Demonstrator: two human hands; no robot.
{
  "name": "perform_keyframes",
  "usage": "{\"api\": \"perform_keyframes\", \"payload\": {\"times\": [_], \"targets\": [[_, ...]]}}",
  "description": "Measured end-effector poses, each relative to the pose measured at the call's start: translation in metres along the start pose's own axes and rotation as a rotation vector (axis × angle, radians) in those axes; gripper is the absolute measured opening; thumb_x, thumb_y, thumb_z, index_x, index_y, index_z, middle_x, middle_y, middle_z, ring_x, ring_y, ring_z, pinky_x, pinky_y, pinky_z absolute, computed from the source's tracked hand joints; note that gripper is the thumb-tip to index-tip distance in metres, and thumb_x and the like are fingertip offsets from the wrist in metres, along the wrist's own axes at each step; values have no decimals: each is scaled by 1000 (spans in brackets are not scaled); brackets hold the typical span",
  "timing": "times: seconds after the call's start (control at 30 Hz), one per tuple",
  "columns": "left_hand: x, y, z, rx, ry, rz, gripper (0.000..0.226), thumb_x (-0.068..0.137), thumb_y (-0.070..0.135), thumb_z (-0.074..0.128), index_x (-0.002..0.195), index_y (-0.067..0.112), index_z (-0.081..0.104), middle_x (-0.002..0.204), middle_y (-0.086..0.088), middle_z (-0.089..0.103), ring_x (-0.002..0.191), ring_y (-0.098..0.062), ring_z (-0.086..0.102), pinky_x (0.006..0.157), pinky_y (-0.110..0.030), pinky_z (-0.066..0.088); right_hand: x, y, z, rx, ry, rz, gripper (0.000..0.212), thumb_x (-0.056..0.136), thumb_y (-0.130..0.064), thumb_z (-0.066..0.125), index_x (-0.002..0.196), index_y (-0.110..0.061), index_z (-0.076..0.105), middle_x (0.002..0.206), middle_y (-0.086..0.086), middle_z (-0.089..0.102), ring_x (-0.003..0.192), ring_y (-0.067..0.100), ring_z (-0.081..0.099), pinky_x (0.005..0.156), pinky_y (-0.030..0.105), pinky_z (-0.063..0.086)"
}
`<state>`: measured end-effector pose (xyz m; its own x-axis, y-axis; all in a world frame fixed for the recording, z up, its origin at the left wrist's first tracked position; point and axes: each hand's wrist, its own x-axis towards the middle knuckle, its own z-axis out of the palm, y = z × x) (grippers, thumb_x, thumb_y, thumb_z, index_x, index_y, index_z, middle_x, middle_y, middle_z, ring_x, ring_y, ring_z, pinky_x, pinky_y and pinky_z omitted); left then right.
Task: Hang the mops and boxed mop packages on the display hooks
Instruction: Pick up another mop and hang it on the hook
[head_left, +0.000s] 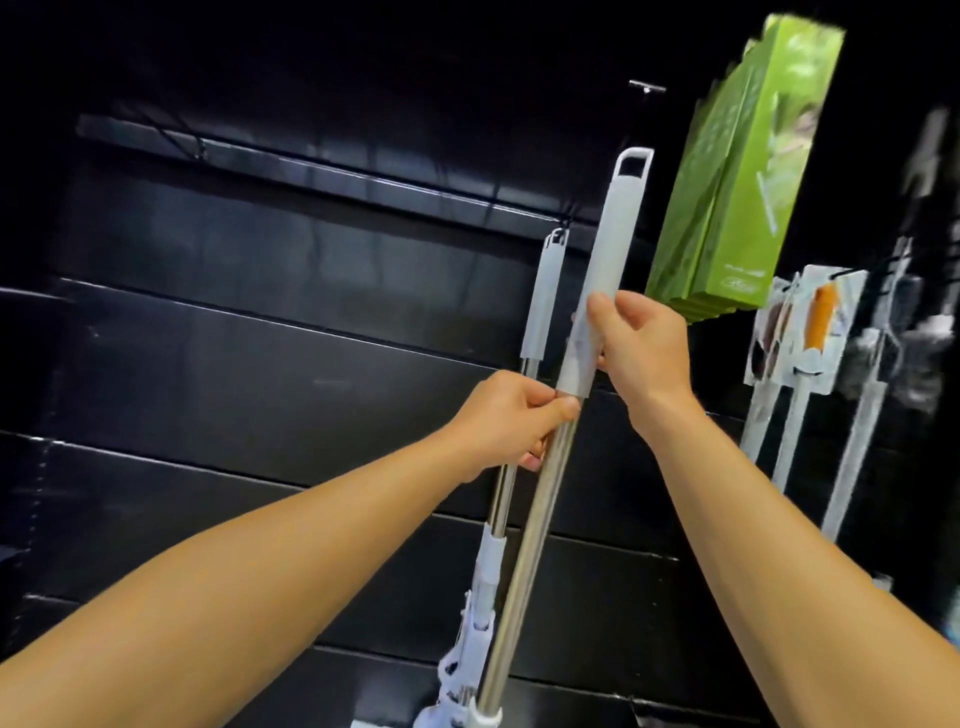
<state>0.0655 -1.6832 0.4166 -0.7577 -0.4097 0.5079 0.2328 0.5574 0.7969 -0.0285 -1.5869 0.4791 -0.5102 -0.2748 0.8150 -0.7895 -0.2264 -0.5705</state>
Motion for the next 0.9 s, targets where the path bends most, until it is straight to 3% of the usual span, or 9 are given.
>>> {"api": "perform_keyframes", "payload": {"times": [0.07, 0.13, 0.27, 0.33, 0.43, 0.53, 0.7, 0.9], "targets": [[13, 6, -3, -8, -2, 20, 21, 96, 33, 62, 98, 16, 73, 84, -9, 69, 69, -16, 66, 71, -37, 63, 14, -2, -2, 4, 5, -30, 55, 78, -54, 57, 80, 0, 62, 74, 17, 61, 70, 22, 55, 69, 50, 55], [25, 10, -5, -14, 7, 39, 22, 96, 33, 62, 98, 14, 74, 83, -8, 68, 69, -17, 66, 71, -37, 63, 27, 0, -2, 0, 12, -53, 50, 81, -50, 58, 78, -1, 62, 71, 9, 58, 70, 20, 54, 68, 53, 54], [50, 12, -7, -13, 38, 73, 21, 95, 35, 63, 96, 16, 73, 85, -8, 71, 70, -17, 69, 70, -37, 63, 51, 4, 0, -17, 11, -81, 44, 83, -50, 60, 71, -8, 64, 69, 12, 58, 69, 22, 56, 73, 59, 56], [64, 13, -8, -15, 57, 86, 24, 95, 35, 63, 94, 14, 74, 84, -10, 70, 72, -21, 70, 70, -38, 63, 63, 6, 1, -27, 6, -89, 38, 87, -46, 60, 71, -12, 67, 74, 10, 66, 72, 31, 63, 77, 59, 56], [85, 13, -5, -8, 83, 86, 25, 95, 35, 63, 93, 13, 74, 84, -16, 68, 73, -27, 69, 68, -37, 64, 83, 16, 3, -16, 0, -80, 38, 91, -43, 59, 88, -6, 72, 92, 16, 72, 92, 37, 69, 82, 59, 58], [102, 6, 1, -1, 104, 70, 22, 96, 34, 62, 91, 14, 73, 86, -15, 68, 70, -22, 67, 64, -32, 63, 100, 32, 7, -39, -26, -87, 40, 93, -41, 59, 89, -2, 71, 94, 21, 70, 94, 40, 67, 81, 60, 57], [130, -14, 11, 3, 142, 35, 21, 96, 32, 62, 92, 14, 73, 89, -14, 72, 69, -18, 69, 62, -28, 61, 123, 63, 17, -43, -74, -64, 38, 96, -38, 59, 88, -3, 71, 91, 19, 71, 91, 36, 70, 81, 56, 60], [159, -42, 17, 14, 178, 2, 24, 96, 32, 62, 95, 11, 73, 96, -20, 72, 77, -26, 72, 66, -33, 63, 142, 102, 33, -64, -111, -46, 32, 98, -36, 59, 91, -7, 71, 92, 10, 73, 89, 25, 71, 82, 47, 62]]}}
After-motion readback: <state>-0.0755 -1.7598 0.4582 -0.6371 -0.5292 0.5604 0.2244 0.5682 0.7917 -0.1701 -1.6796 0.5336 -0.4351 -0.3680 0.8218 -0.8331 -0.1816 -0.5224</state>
